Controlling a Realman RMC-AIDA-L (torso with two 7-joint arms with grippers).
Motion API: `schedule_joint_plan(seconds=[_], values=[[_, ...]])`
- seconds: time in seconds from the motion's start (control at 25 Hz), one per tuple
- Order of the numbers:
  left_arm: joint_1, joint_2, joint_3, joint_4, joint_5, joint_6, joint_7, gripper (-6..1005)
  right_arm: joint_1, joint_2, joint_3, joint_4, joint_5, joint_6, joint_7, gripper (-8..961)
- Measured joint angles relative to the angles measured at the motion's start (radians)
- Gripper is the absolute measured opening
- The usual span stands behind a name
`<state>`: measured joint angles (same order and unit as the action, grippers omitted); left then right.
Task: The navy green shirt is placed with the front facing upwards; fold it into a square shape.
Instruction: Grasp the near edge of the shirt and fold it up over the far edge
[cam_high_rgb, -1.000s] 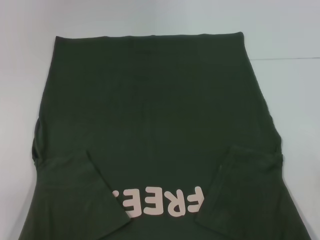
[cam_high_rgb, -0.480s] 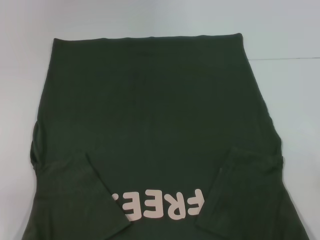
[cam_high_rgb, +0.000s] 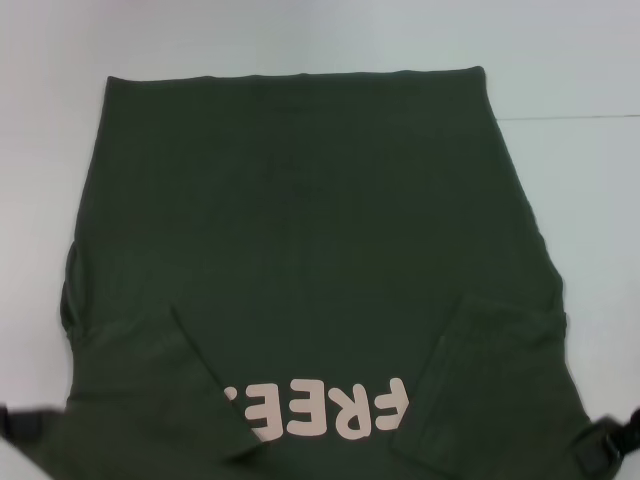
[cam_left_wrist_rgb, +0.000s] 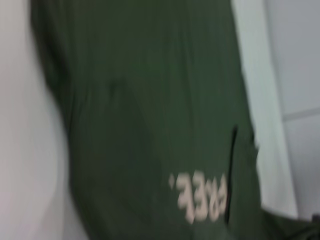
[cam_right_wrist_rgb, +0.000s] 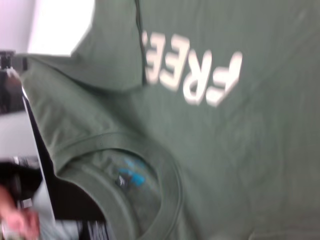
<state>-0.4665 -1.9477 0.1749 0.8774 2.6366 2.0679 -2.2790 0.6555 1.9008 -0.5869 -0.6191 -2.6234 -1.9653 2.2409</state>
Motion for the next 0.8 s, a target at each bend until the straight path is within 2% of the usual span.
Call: schedule_joint_plan(seconds=[0.2, 0.32, 0.44, 0.56, 0.8], values=[[-0.007, 0.012, -0.073, -0.005, -0.107, -0.022, -0.005, 36, -0.002, -0.034, 0.105, 0.000, 0.066, 0.022, 0.001, 41], [-0.008, 0.012, -0.079, -0.023, -0.166, -0.048, -0.008, 36, -0.007, -0.050, 0.146, 0.001, 0.125, 0.065, 0.007, 41], [-0.008, 0.005, -0.079, -0.086, -0.267, -0.137, -0.006, 36, -0.009, -0.060, 0.169, 0.010, 0.179, 0.136, 0.011, 41], [-0.008, -0.008, -0.079, -0.142, -0.338, -0.218, 0.023, 36, -0.010, -0.055, 0.172, 0.011, 0.239, 0.195, 0.012, 42], [-0.019, -0.039, -0.076, -0.234, -0.457, -0.366, 0.096, 36, -0.010, -0.025, 0.175, 0.012, 0.374, 0.324, 0.006, 42]])
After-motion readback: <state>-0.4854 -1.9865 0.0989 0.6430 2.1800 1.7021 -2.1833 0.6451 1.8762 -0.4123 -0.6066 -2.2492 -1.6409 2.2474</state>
